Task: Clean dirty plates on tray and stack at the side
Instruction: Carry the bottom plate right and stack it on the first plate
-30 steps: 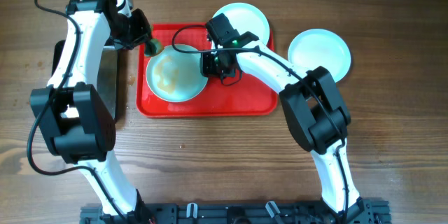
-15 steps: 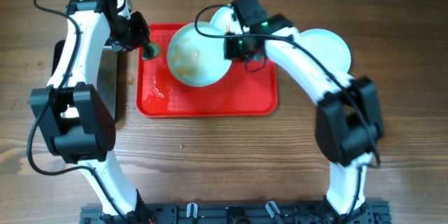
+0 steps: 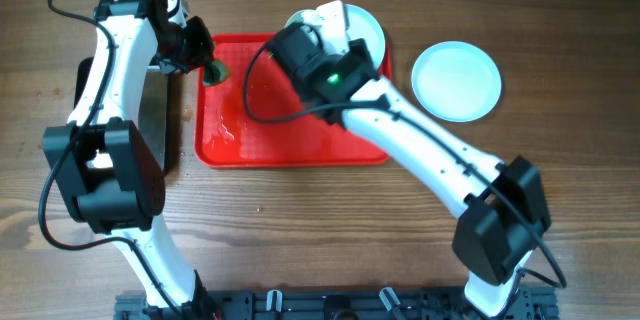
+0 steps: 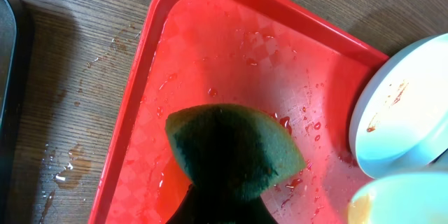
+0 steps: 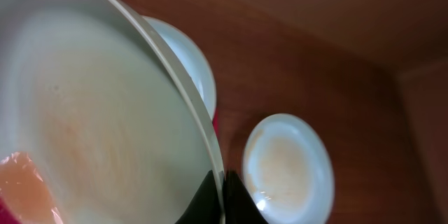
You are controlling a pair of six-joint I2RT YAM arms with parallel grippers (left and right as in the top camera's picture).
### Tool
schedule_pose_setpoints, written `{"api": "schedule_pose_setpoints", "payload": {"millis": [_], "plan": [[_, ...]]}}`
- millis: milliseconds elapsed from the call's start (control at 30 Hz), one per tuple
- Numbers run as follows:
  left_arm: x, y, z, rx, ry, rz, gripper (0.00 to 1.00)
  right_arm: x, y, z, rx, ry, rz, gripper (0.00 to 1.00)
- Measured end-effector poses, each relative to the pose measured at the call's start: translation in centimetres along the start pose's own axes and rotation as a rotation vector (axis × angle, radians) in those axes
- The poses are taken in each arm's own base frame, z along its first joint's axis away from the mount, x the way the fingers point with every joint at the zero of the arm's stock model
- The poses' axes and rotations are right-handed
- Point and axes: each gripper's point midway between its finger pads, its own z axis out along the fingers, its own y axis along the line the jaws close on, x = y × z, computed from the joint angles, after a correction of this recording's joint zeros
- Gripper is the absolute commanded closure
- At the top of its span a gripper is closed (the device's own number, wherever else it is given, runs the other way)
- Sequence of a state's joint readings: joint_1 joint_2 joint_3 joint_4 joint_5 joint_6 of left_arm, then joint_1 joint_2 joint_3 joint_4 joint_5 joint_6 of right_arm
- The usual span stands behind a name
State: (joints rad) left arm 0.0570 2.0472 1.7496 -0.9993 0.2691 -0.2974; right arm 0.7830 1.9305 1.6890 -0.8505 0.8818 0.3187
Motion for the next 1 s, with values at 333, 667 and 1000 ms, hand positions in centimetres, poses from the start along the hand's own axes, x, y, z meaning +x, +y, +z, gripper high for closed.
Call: {"api": "schedule_pose_setpoints", "payload": {"millis": [333,667,1000], "plan": [[0.0,0.0,0.0,0.0,0.0,0.0,0.96,-2.8,-1.9,-6.8,0.344,-0.259,-0.056,0.96],[0.0,0.0,0.0,-0.002,-0.001,0.0,0.96,-0.2,0.4,-2.4,0.023,-0.045,-0.069,0.96],[0.0,0.2,0.0,-0.008,0.001,-0.001,0.96,6.4,-14.2,8.7,-0.433,0.446,0.504,0.96]]}}
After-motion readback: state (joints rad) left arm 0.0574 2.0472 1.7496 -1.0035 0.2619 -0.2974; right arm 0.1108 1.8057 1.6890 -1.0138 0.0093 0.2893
